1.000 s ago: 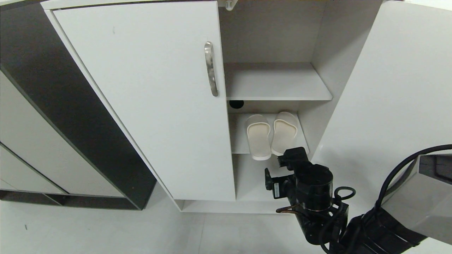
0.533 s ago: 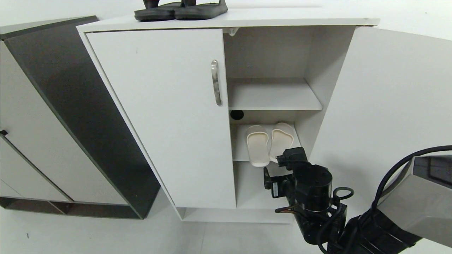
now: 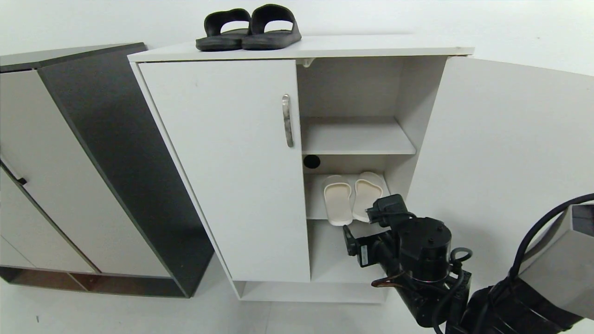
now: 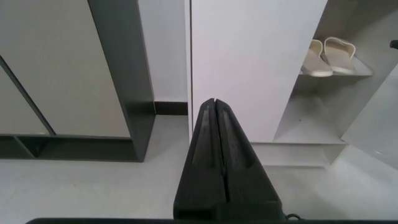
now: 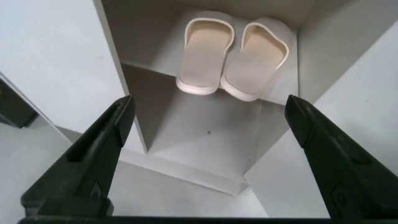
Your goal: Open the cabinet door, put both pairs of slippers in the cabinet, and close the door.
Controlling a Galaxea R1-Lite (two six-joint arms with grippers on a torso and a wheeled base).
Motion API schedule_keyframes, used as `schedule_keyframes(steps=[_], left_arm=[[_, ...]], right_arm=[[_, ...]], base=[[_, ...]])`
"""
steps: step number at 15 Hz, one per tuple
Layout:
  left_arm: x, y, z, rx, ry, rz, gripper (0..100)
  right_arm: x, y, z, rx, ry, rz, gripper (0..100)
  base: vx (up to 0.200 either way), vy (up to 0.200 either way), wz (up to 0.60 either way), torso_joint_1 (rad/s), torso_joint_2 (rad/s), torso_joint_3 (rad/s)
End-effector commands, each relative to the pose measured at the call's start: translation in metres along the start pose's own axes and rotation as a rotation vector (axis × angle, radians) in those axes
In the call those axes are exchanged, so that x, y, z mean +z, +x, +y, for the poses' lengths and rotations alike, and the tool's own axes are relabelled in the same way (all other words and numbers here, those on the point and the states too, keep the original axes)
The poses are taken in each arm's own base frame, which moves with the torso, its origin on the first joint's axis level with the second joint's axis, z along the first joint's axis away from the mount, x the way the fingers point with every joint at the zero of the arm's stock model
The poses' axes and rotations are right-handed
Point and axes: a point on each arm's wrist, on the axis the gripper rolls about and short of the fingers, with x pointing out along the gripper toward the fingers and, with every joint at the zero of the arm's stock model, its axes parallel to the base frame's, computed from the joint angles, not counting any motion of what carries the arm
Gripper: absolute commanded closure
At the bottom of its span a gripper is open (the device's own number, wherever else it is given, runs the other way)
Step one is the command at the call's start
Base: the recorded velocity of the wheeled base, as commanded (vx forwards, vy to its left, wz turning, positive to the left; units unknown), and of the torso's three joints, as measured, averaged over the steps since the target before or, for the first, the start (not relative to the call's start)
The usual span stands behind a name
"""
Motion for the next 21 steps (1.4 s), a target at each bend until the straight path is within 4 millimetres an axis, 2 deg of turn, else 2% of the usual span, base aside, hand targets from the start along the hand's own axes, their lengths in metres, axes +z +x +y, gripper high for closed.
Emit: schedule_keyframes(steps=[1, 6, 15, 21], left_arm=[[0.0, 0.0, 0.0, 0.001, -0.003, 0.001, 100], [0.0, 0.0, 0.0, 0.0, -0.003, 0.001, 100], [0.0, 0.0, 0.0, 0.0, -0.006, 0.001, 100], [0.0, 0.0, 0.0, 0.0, -0.006, 0.001, 100]], right_arm=[[0.002, -0.007, -0.001, 0.014, -0.003, 0.001, 0], [-0.012, -0.015, -0.004, 0.044, -0.047, 0.044, 0], [-0.016, -0.019, -0.011, 0.126, -0.048, 0.02, 0], [-0.017, -0.02, -0.01, 0.129, -0.051, 0.019, 0]], base=[[0.0, 0.0, 0.0, 0.0, 0.0, 0.0], [0.0, 0.0, 0.0, 0.0, 0.0, 0.0], [0.0, 0.0, 0.0, 0.0, 0.0, 0.0], [0.0, 0.2, 0.0, 0.005, 0.0, 0.002]])
